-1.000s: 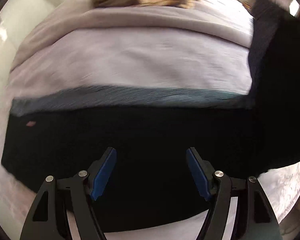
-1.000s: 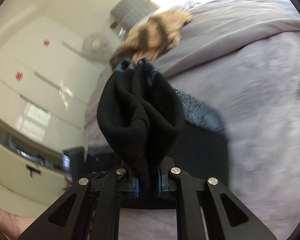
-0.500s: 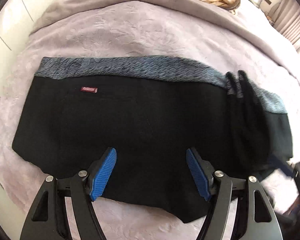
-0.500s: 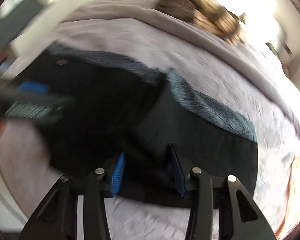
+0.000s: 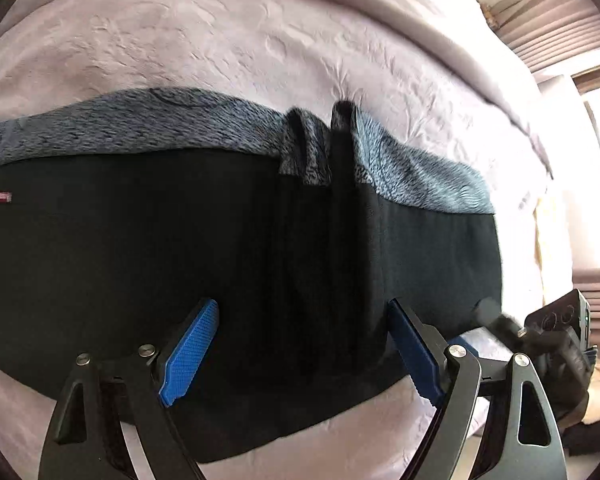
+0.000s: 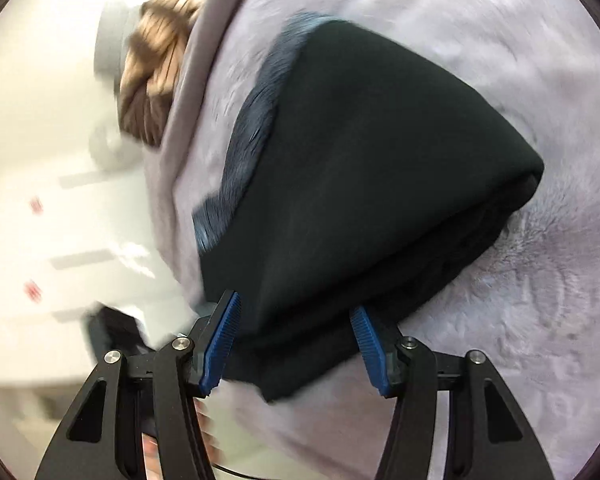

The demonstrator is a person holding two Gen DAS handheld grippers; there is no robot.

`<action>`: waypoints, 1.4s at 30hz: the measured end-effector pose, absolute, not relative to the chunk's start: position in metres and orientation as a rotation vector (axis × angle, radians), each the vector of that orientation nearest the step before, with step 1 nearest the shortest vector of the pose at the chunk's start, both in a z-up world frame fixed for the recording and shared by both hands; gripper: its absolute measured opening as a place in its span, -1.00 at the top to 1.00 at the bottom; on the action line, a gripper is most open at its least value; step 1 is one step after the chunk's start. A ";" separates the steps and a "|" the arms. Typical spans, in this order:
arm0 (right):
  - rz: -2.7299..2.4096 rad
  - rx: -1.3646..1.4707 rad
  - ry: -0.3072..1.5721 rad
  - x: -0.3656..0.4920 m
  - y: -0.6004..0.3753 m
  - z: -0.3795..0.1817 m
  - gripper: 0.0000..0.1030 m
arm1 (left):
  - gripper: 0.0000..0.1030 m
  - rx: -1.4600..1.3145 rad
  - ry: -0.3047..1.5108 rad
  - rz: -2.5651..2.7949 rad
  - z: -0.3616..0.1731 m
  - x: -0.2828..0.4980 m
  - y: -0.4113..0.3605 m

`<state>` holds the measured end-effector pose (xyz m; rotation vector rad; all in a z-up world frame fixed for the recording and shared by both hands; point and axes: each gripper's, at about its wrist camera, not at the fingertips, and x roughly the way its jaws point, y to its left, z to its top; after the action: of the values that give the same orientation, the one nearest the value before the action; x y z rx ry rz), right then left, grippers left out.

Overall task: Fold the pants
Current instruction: 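Fold the held trouser end over onto the trousers and open the right gripper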

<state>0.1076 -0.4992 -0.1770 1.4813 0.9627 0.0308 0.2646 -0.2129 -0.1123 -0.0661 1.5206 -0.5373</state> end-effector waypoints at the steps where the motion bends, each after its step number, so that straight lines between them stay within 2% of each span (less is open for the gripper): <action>1: 0.024 1.525 0.941 0.106 -0.501 -0.182 -0.06 | -0.57 -0.049 1.513 -0.524 -0.113 0.264 -0.217; 2: 0.011 1.551 0.932 0.105 -0.500 -0.186 0.59 | -0.45 -0.039 1.504 -0.518 -0.113 0.262 -0.218; 3: 0.000 1.557 0.946 0.105 -0.500 -0.188 0.75 | -0.17 -0.030 1.499 -0.524 -0.113 0.265 -0.224; 4: 0.005 1.555 0.951 0.106 -0.500 -0.187 0.75 | 0.16 -0.034 1.498 -0.548 -0.109 0.262 -0.227; 9: 0.094 1.413 0.980 0.111 -0.494 -0.150 0.76 | 0.20 0.030 1.390 -0.559 -0.077 0.234 -0.222; 12: 0.090 1.365 1.040 0.113 -0.484 -0.161 0.76 | 0.20 0.084 1.359 -0.511 -0.085 0.221 -0.210; 15: 0.021 1.322 1.102 0.122 -0.484 -0.190 0.75 | -0.07 0.086 1.379 -0.477 -0.105 0.222 -0.213; 16: 0.028 1.347 1.105 0.122 -0.485 -0.194 0.74 | -0.07 0.086 1.380 -0.473 -0.104 0.222 -0.214; 17: 0.044 1.347 1.110 0.122 -0.486 -0.191 0.66 | -0.11 0.090 1.374 -0.471 -0.101 0.221 -0.215; 18: 0.067 1.316 1.129 0.124 -0.486 -0.185 0.49 | -0.36 0.109 1.356 -0.460 -0.094 0.220 -0.214; 19: 0.108 1.236 1.176 0.126 -0.483 -0.173 0.39 | -0.52 0.129 1.332 -0.446 -0.087 0.219 -0.213; 20: 0.136 1.178 1.200 0.129 -0.480 -0.163 0.22 | -0.52 0.142 1.305 -0.439 -0.079 0.218 -0.213; 21: 0.162 1.124 1.212 0.131 -0.480 -0.154 0.14 | -0.52 0.147 1.288 -0.444 -0.072 0.221 -0.206; 25: 0.187 0.945 1.112 0.137 -0.503 -0.100 0.14 | -0.51 0.146 1.228 -0.453 -0.040 0.230 -0.211; 26: 0.167 0.914 1.090 0.143 -0.511 -0.092 0.22 | -0.52 0.149 1.210 -0.462 -0.033 0.235 -0.220; 27: 0.146 0.880 1.073 0.155 -0.521 -0.087 0.52 | -0.51 0.147 1.201 -0.474 -0.029 0.238 -0.224; 28: 0.108 0.839 1.072 0.164 -0.530 -0.084 0.66 | -0.52 0.146 1.194 -0.489 -0.028 0.241 -0.233; 29: 0.070 0.809 1.078 0.176 -0.538 -0.084 0.71 | -0.52 0.153 1.190 -0.499 -0.027 0.245 -0.243; 35: 0.018 0.681 1.195 0.247 -0.551 -0.122 0.71 | -0.52 0.282 1.202 -0.422 -0.072 0.266 -0.295; 36: 0.006 0.654 1.221 0.247 -0.551 -0.131 0.71 | -0.52 0.286 1.231 -0.395 -0.084 0.269 -0.293; 38: 0.007 0.622 1.243 0.249 -0.548 -0.149 0.72 | -0.66 0.251 1.250 -0.371 -0.099 0.271 -0.282; 42: 0.005 0.653 1.213 0.243 -0.549 -0.149 0.71 | -0.67 0.225 1.261 -0.388 -0.098 0.273 -0.274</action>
<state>0.2428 -0.5493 -0.1491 0.6530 1.2128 0.0051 0.2733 -0.2744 -0.0983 0.2248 1.2611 -0.3881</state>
